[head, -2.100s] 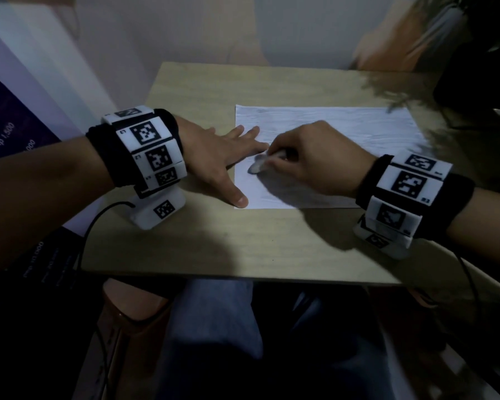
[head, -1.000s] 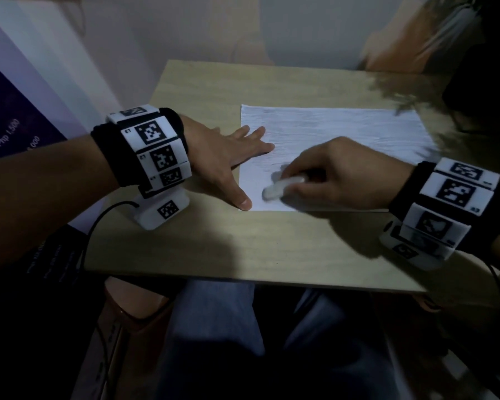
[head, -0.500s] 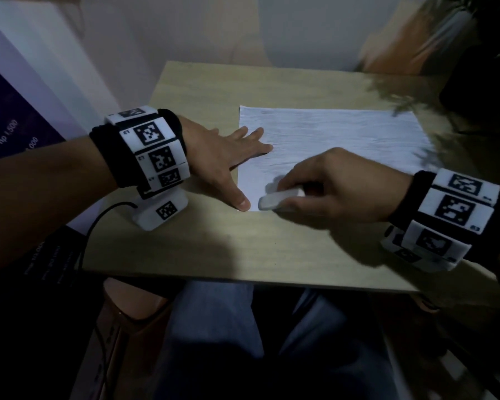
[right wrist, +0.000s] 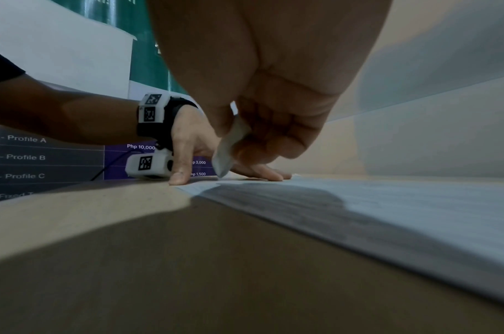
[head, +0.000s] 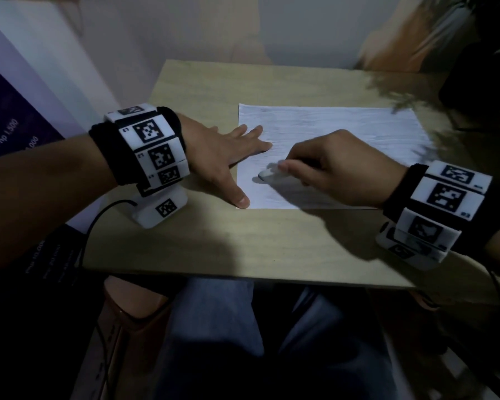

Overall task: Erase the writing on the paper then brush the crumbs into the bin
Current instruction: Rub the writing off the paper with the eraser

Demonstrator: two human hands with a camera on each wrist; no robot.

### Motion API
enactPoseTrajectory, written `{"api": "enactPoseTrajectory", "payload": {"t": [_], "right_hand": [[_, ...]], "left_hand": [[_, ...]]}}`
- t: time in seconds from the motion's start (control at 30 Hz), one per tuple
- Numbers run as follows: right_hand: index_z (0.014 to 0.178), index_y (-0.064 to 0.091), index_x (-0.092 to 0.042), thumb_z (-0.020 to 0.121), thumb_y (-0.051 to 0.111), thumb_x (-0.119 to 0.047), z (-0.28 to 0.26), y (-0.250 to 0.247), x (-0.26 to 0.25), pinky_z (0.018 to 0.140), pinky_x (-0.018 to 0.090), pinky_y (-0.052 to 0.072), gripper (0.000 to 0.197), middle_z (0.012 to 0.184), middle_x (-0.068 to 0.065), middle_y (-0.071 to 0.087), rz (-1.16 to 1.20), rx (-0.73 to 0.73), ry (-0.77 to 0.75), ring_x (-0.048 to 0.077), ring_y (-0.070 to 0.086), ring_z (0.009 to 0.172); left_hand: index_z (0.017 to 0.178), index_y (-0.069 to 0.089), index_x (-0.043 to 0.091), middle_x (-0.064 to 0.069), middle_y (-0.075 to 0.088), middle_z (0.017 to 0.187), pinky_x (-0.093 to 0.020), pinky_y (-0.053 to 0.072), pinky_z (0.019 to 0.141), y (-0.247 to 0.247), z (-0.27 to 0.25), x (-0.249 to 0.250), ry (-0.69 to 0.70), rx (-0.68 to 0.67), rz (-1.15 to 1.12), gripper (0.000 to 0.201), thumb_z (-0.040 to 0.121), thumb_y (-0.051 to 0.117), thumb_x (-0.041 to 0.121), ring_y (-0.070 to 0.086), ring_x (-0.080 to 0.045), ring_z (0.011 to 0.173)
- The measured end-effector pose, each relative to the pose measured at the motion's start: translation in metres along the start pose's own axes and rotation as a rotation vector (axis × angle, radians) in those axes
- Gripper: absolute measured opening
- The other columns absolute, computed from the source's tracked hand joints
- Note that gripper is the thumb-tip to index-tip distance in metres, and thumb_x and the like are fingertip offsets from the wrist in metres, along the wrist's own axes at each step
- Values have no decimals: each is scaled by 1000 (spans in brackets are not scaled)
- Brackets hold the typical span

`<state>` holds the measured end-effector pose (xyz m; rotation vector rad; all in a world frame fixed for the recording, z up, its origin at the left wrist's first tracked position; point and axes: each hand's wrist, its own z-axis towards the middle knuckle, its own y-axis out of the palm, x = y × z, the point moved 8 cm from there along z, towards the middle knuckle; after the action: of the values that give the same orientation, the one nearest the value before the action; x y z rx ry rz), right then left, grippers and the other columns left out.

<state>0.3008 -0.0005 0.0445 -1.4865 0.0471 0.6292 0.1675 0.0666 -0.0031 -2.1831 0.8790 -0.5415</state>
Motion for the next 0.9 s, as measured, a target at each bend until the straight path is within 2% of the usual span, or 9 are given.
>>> {"api": "enactPoseTrajectory", "payload": {"t": [0.1, 0.23, 0.33, 0.43, 0.5, 0.63, 0.7, 0.77, 0.9], "right_hand": [[115, 63, -26, 102, 53, -33, -4, 1, 0, 65, 32, 45, 18, 60, -7, 63, 23, -13, 24, 7, 57, 59], [113, 68, -27, 96, 60, -40, -3, 4, 2, 61, 15, 36, 23, 64, -17, 57, -5, -64, 56, -3, 54, 62], [114, 67, -25, 93, 65, -38, -4, 7, 3, 62, 20, 35, 24, 72, -16, 59, -34, -96, 71, -3, 52, 65], [109, 67, -25, 91, 63, -42, -4, 10, -1, 61, 12, 36, 25, 73, -16, 59, 15, -137, 73, -5, 54, 66], [104, 69, -25, 90, 63, -49, 0, 8, 5, 63, 15, 36, 28, 78, -14, 63, 13, -118, 111, -1, 56, 71], [92, 70, -22, 89, 63, -53, 2, 3, 8, 67, 28, 41, 32, 79, -9, 68, -24, -65, 152, 11, 60, 77], [90, 71, -23, 85, 60, -58, -1, 8, 1, 67, 28, 46, 37, 77, -8, 68, 14, -129, 137, 9, 61, 74], [89, 72, -25, 82, 61, -63, -1, 9, 0, 65, 25, 46, 40, 76, -10, 68, 33, -158, 144, 6, 60, 73], [88, 70, -23, 86, 66, -53, 4, -2, 7, 67, 30, 43, 31, 79, -9, 68, -8, -40, 184, 11, 60, 76]], "left_hand": [[159, -19, 40, 11, -34, 164, -52, -10, 125, 0, 1, 0, 15, -5, -10, 130, 67, 63, 80, -28, -9, 151], [158, -20, 37, 11, -34, 163, -50, -11, 125, -1, -1, 1, -5, 2, -7, 123, 78, 68, 70, -28, -9, 151], [159, -19, 36, 11, -33, 164, -50, -11, 125, -1, 0, 1, -3, 10, -4, 123, 79, 68, 70, -28, -9, 151], [159, -19, 37, 10, -33, 164, -50, -11, 125, -1, 0, 1, -2, 8, -6, 123, 78, 68, 71, -28, -9, 151], [159, -19, 37, 10, -33, 164, -50, -11, 125, -1, -1, 1, -1, 7, -7, 123, 78, 68, 71, -28, -9, 151], [159, -19, 37, 10, -33, 164, -49, -11, 125, -1, 0, 1, 3, 6, -10, 123, 78, 67, 71, -28, -9, 151], [159, -19, 37, 10, -33, 164, -50, -10, 125, -1, -1, 1, -1, 8, -9, 123, 78, 67, 72, -28, -9, 151], [159, -19, 37, 10, -33, 164, -49, -10, 125, -1, -1, 0, -3, 8, -4, 123, 78, 67, 72, -28, -9, 151], [159, -19, 37, 10, -33, 164, -50, -10, 125, -1, 0, 1, 4, 2, -9, 124, 78, 67, 72, -28, -9, 151]]}}
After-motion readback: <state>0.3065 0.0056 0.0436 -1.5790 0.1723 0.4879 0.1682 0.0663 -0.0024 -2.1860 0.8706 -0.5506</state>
